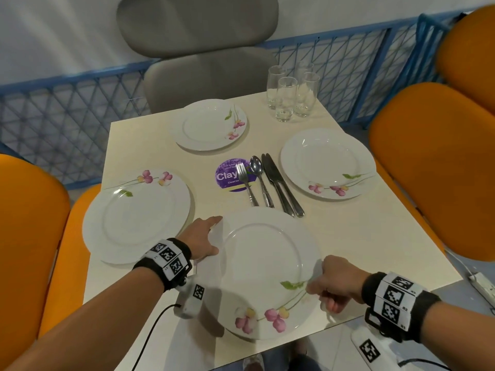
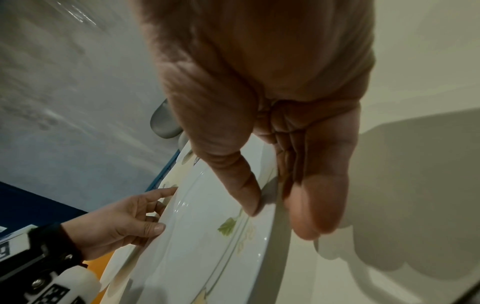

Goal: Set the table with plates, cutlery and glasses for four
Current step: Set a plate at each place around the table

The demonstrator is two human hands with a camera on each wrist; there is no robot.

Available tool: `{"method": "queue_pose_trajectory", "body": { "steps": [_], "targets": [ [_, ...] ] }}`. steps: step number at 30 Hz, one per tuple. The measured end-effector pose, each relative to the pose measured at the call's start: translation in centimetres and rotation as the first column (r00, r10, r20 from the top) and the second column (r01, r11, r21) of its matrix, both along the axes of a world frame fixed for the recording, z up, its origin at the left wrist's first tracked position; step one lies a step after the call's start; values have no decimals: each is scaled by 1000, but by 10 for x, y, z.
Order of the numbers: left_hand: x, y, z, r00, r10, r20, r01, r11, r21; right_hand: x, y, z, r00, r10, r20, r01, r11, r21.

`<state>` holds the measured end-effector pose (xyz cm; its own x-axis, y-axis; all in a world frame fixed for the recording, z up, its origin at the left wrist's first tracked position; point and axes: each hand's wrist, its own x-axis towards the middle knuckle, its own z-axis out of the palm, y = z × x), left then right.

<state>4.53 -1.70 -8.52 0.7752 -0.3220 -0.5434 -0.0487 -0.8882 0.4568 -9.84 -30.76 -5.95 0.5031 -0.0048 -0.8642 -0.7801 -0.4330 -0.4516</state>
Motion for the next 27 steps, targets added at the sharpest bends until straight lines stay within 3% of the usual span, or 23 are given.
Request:
{"method": "queue_pose_trajectory", "body": {
  "steps": [4,9,13,16,20,27],
  "targets": [
    [-3,1,7,1000,22,15,-22,1000,17,16,1,10,986,162,40,-149,963,-226],
    [-29,22,18,988,143,-51,-142,990,11,60,0,14,879,454,144,-282,740,-611],
    [-64,34,14,916,259,-306,-287,956,-51,87,1,-2,828,468,310,-205,767,-608],
    [-82,30,14,873,271,-405,-340,934,-108,93,4,-8,804,503,317,-225,751,-621],
    [-76,28,13,884,282,-372,-347,930,-120,86,-3,-6,819,497,286,-262,768,-584],
    [-47,16,16,947,226,-228,-246,967,-61,55,-20,3,917,383,109,-300,844,-445]
  ]
}}
